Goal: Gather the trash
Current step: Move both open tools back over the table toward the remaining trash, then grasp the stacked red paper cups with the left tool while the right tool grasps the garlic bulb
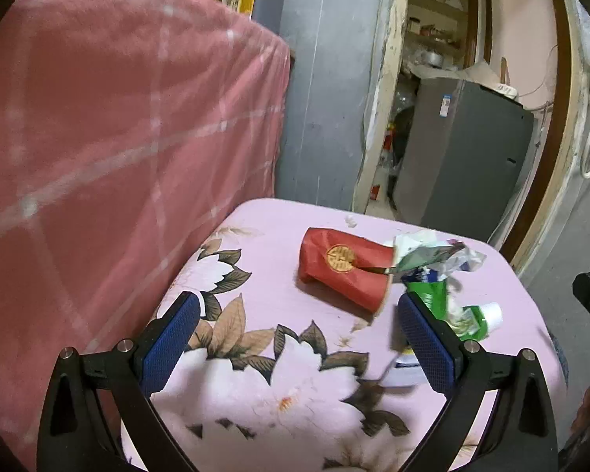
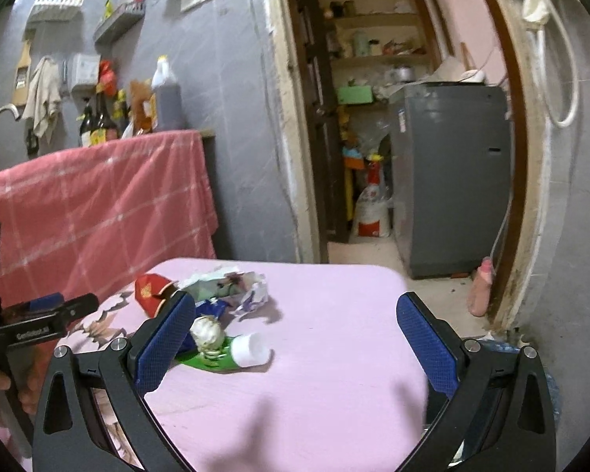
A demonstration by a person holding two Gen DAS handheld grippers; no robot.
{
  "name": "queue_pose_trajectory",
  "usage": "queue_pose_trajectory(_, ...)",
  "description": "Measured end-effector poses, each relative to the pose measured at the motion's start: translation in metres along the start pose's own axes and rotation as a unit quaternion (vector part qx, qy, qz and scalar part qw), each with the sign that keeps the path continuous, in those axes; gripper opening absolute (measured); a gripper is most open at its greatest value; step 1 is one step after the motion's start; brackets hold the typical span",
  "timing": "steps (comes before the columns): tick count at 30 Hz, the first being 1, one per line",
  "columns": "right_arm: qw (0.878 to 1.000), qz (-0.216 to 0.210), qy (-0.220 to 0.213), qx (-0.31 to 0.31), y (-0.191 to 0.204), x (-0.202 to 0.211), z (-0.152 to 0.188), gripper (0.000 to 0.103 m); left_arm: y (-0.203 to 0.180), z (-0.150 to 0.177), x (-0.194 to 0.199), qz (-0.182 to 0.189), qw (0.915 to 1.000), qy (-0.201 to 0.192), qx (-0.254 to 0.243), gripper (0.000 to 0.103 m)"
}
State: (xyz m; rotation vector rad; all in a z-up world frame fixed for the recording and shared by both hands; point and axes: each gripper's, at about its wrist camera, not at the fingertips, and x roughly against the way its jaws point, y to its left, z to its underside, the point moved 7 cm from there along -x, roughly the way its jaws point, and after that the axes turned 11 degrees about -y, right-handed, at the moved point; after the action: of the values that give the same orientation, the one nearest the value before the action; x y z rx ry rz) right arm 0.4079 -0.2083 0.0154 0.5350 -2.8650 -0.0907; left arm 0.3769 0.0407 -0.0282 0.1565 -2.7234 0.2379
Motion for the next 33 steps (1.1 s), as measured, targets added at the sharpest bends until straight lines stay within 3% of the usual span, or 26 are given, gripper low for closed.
queue_pose_trajectory(4,0.999,-0.02,0.029,0.008,0.014,-0.023,0.008,0.103,0.004,0.002,-0.018,0.011,0.9997,0.024,0.002,0.098)
queue_pose_trajectory(9,0.996,-0.048,0.071,0.031,0.027,-0.048,0.022,0.081,0.004,0.005,-0.039,0.026,0.9985,0.048,-0.008,0.098)
queue_pose_trajectory(16,0.985,-0.091,0.136,0.056,0.044,-0.071,0.048,0.065,0.003,0.008,-0.048,0.058,0.9954,0.075,-0.017,0.098)
queue_pose_trajectory(28,0.973,-0.125,0.177,0.078,0.06,-0.084,0.056,0.061,-0.007,0.0,-0.066,0.078,0.9924,0.088,-0.035,0.098)
queue_pose_trajectory(33,0.965,-0.14,0.197,0.099,0.073,-0.091,0.061,0.049,-0.002,-0.002,-0.07,0.082,0.9923,0.091,-0.021,0.098)
